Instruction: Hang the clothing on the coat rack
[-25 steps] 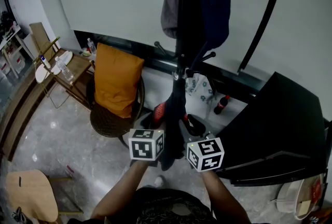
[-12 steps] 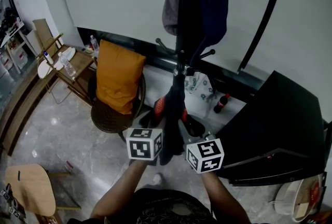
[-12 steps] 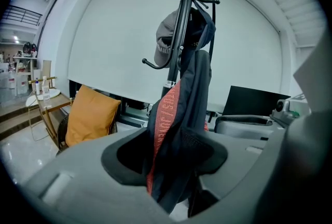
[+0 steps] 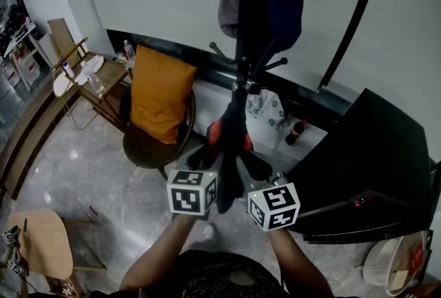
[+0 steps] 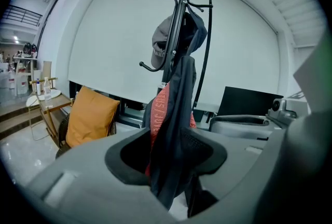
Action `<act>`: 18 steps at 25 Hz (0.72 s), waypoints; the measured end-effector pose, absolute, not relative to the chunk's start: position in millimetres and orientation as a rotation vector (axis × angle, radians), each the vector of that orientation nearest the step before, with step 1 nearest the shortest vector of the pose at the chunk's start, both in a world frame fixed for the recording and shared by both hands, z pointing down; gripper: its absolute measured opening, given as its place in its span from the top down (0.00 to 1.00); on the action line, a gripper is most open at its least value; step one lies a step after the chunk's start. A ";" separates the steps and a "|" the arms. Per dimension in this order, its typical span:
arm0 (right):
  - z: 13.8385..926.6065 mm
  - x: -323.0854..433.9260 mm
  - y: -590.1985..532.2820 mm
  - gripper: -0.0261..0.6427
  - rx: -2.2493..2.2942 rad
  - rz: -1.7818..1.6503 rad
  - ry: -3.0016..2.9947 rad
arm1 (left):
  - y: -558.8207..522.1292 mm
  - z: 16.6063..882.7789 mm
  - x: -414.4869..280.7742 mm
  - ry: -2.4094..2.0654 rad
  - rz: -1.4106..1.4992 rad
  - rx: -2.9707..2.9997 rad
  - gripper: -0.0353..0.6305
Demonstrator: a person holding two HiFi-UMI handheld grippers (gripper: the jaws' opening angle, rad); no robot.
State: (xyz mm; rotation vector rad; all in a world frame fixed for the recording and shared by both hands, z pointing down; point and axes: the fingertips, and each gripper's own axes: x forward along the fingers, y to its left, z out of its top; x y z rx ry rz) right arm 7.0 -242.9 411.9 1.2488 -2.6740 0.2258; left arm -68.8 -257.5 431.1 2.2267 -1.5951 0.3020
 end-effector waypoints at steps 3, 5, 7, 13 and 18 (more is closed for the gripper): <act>409.8 5.4 -237.4 0.83 1.239 0.223 -2.686 | -251.9 433.6 -67.9 -1.594 0.307 2.231 0.67; 408.2 4.7 -233.9 0.84 1.234 0.219 -2.694 | -247.6 434.6 -66.7 -1.592 0.308 2.228 0.68; 406.0 4.7 -231.0 0.85 1.229 0.214 -2.701 | -244.1 432.8 -65.6 -1.596 0.305 2.230 0.70; 400.0 4.7 -217.4 0.89 1.215 0.202 -2.725 | -229.0 422.4 -60.0 -1.609 0.286 2.256 0.82; 394.7 6.1 -206.6 0.94 1.203 0.187 -2.739 | -217.1 415.9 -49.4 -1.595 0.284 2.288 0.86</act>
